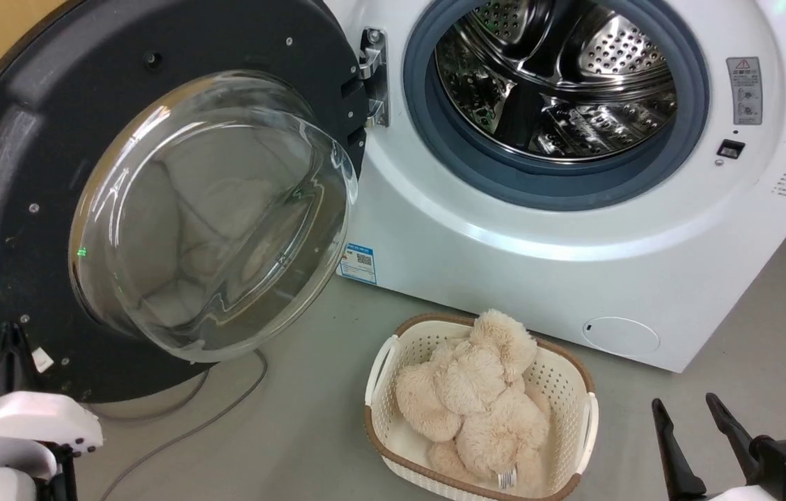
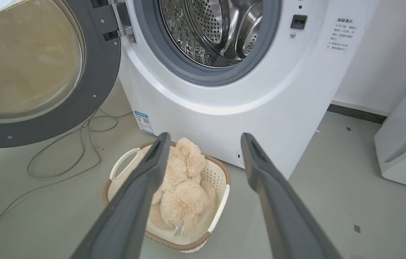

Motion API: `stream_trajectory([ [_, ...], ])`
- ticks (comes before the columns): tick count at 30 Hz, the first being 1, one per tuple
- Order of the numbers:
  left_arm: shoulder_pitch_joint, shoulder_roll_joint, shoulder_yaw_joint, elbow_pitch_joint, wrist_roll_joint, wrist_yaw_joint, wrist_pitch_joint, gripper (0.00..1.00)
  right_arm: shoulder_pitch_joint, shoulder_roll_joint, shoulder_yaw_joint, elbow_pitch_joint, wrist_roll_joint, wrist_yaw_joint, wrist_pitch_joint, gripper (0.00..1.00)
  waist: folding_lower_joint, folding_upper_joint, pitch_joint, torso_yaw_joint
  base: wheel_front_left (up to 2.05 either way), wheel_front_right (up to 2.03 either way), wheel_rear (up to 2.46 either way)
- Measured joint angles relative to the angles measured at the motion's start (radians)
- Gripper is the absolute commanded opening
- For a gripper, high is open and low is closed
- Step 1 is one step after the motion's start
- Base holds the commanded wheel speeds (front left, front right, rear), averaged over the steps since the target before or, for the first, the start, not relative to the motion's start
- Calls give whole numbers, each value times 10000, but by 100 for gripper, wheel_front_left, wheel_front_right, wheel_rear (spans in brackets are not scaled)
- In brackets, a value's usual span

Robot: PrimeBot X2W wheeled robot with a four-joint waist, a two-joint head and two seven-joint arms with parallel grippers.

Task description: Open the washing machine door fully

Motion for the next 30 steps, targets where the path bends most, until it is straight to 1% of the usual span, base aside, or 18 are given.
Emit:
stream_trajectory([
  [5,693,-510,221,-800,516,-61,0,0,2,0,50,75,10,0,-8,100,0,0,-103,-68,0,0,0],
  [10,1746,-1133,203,-1983,984,-52,0,0,4,0,150,128,25,0,-69,100,-1,0,-278,-187,0,0,0],
  [11,1970,-1273,144,-2251,1058,-48,0,33,6,0,159,132,44,0,-100,100,-1,0,-313,-213,0,0,0],
  [13,2387,-1584,10,-2878,1185,-19,0,84,8,0,163,128,67,2,-107,100,-1,0,-372,-266,0,0,0],
  [14,2558,-1751,-81,-3189,1273,31,-2,100,9,0,169,128,67,0,-107,100,-1,0,-397,-289,0,0,0],
  [16,2873,-2013,-288,-3695,1429,40,0,100,12,0,178,117,63,2,-107,100,-1,0,-443,-344,0,0,0],
  [17,2873,-2013,-288,-3695,1429,40,0,100,12,0,178,117,63,2,-107,100,-1,0,-443,-344,0,0,0],
  [18,3124,-2123,-468,-4006,1559,40,0,100,12,-2,215,107,61,2,-105,100,-1,0,-477,-428,0,0,0],
  [26,3353,-2334,-1164,-4589,1879,10,0,100,14,0,284,38,-35,2,-105,100,-2,0,-617,-879,0,0,0],
  [30,3330,-2326,-1593,-4606,2004,-192,71,100,16,0,221,-102,-127,2,-107,100,-2,0,-667,-1266,0,0,0],
])
